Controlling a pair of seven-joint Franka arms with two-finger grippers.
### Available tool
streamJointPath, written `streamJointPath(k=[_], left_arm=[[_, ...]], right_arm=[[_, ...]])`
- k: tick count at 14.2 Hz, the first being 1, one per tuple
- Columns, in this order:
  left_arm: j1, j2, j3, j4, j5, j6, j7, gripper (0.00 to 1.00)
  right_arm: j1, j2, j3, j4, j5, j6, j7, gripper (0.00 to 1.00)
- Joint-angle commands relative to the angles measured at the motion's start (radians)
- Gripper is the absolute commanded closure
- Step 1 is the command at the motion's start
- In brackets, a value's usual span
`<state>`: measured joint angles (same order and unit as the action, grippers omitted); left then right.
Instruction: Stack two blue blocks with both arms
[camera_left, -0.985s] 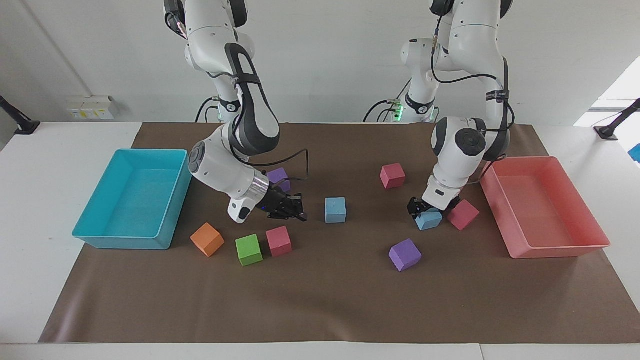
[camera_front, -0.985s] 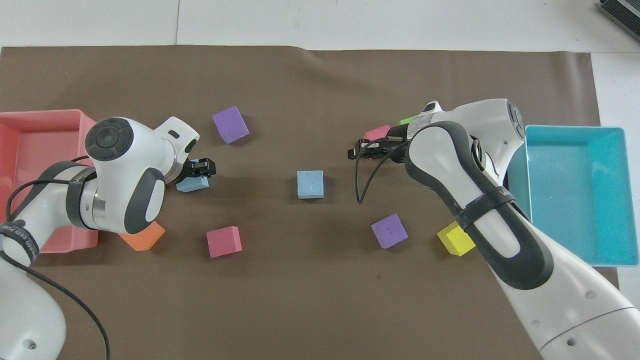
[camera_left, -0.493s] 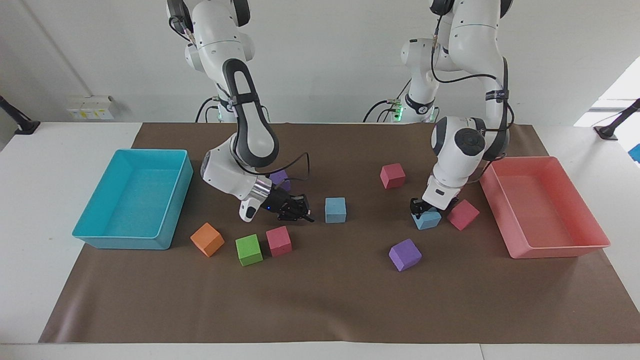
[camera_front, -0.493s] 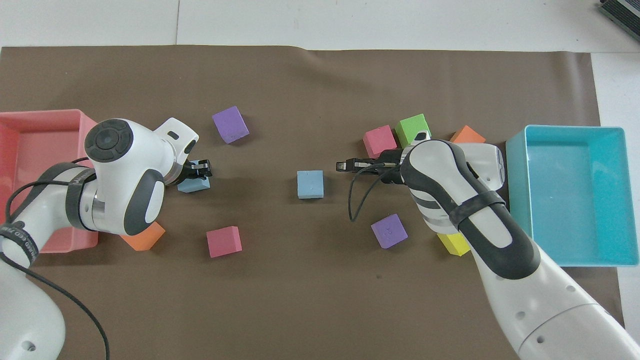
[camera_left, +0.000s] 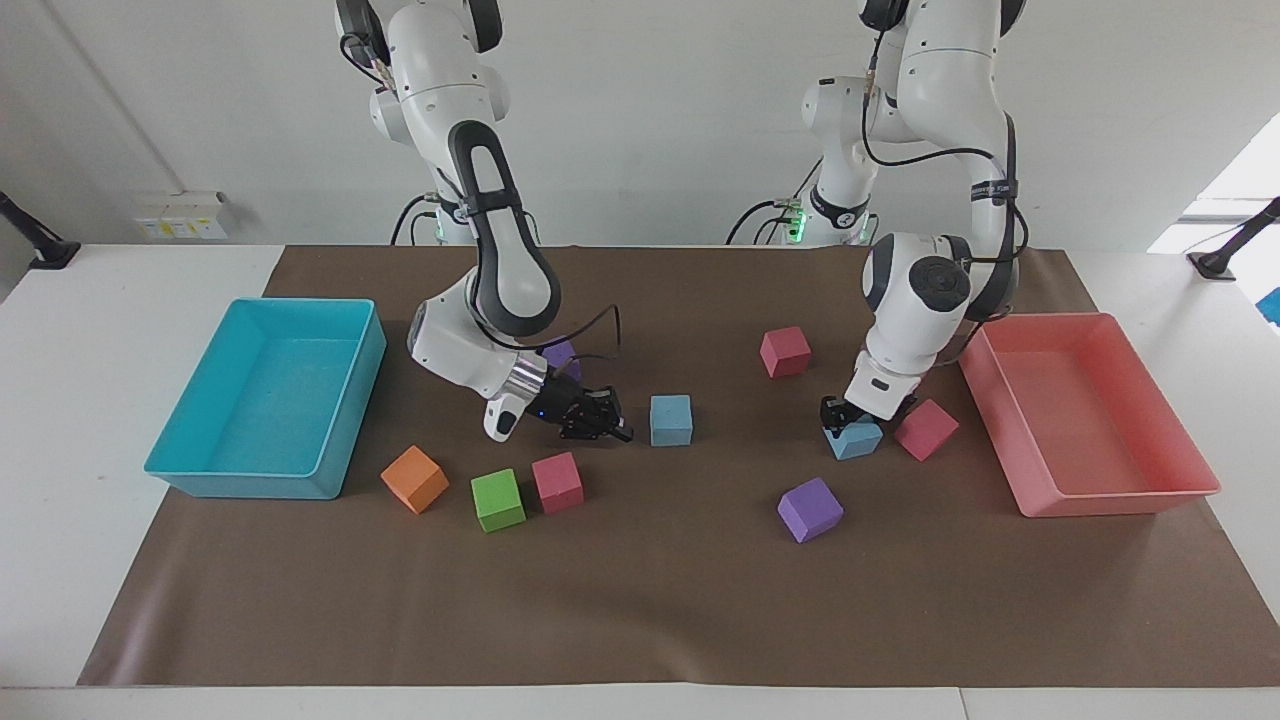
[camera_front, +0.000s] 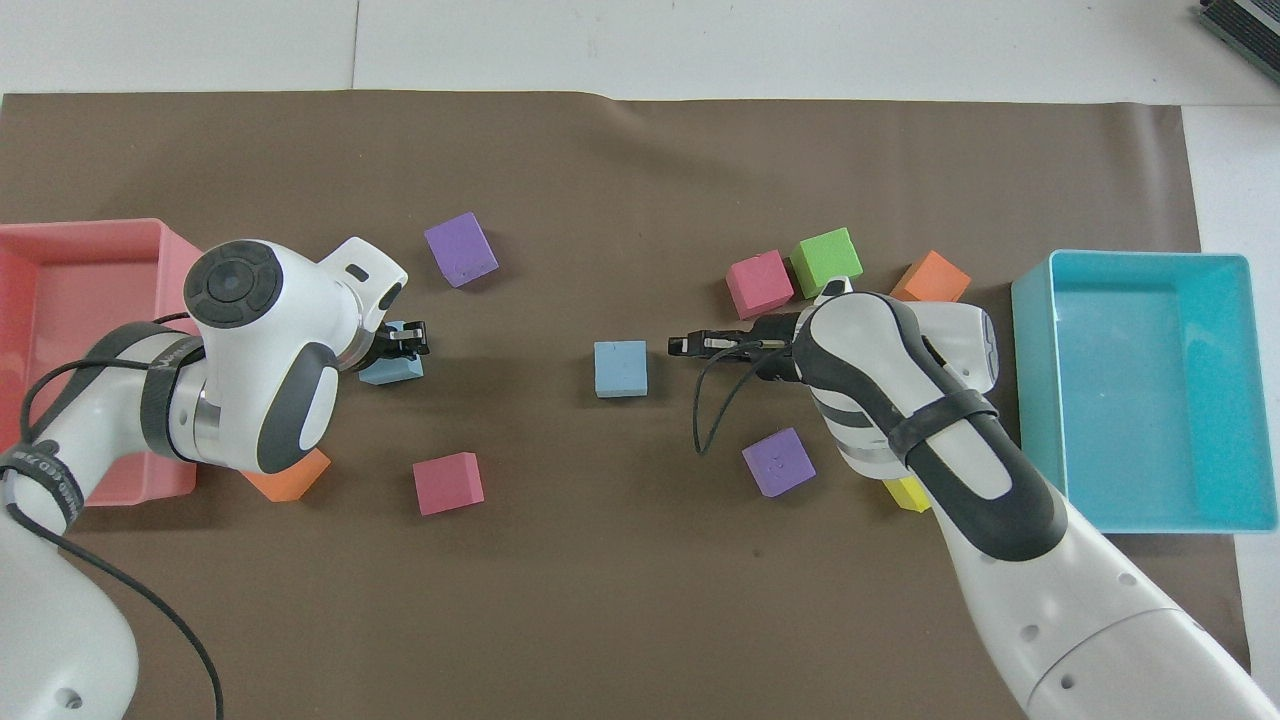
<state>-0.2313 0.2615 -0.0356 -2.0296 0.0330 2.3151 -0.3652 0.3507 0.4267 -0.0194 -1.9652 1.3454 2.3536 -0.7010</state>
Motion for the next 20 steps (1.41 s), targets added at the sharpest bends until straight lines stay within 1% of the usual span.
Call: streamJointPath(k=[1, 6, 8, 10, 11, 14, 15, 17, 18, 20], left_arm=[[-0.019, -0.041, 0.016, -0.001, 0.031, -0.020, -0.023, 1.00], [-0.023, -0.096, 0.011, 0.017, 0.054, -0.065, -0.018, 1.00], [-0.022, -0.105, 0.009, 0.051, 0.054, -0.095, -0.011, 1.00], [-0.025, -0.088, 0.005, 0.110, 0.054, -0.156, -0.011, 1.00], [-0.046, -0.085, 0.005, 0.130, 0.054, -0.175, -0.012, 1.00], [-0.095, -0.061, 0.005, 0.181, 0.056, -0.172, -0.008, 1.00], [-0.117, -0.042, 0.003, 0.212, 0.054, -0.181, 0.000, 1.00], [-0.155, -0.007, -0.006, 0.291, 0.042, -0.242, 0.005, 1.00], [-0.174, -0.001, -0.007, 0.320, 0.036, -0.255, 0.003, 1.00], [-0.216, 0.007, -0.006, 0.341, -0.020, -0.261, -0.004, 1.00]], right_arm=[[0.004, -0.028, 0.004, -0.034, 0.029, 0.009, -0.092, 1.00], [-0.003, -0.032, 0.004, -0.050, 0.029, -0.001, -0.117, 1.00], [-0.001, -0.033, 0.004, -0.050, 0.029, 0.001, -0.115, 1.00], [-0.001, -0.033, 0.004, -0.050, 0.029, 0.003, -0.115, 1.00], [-0.001, -0.033, 0.004, -0.050, 0.029, 0.003, -0.115, 1.00], [0.001, -0.033, 0.004, -0.052, 0.029, 0.006, -0.115, 1.00], [0.001, -0.033, 0.004, -0.052, 0.029, 0.007, -0.115, 1.00], [0.001, -0.033, 0.004, -0.052, 0.029, 0.006, -0.115, 1.00], [0.002, -0.033, 0.004, -0.052, 0.029, 0.007, -0.115, 1.00], [0.002, -0.033, 0.004, -0.052, 0.029, 0.007, -0.115, 1.00]])
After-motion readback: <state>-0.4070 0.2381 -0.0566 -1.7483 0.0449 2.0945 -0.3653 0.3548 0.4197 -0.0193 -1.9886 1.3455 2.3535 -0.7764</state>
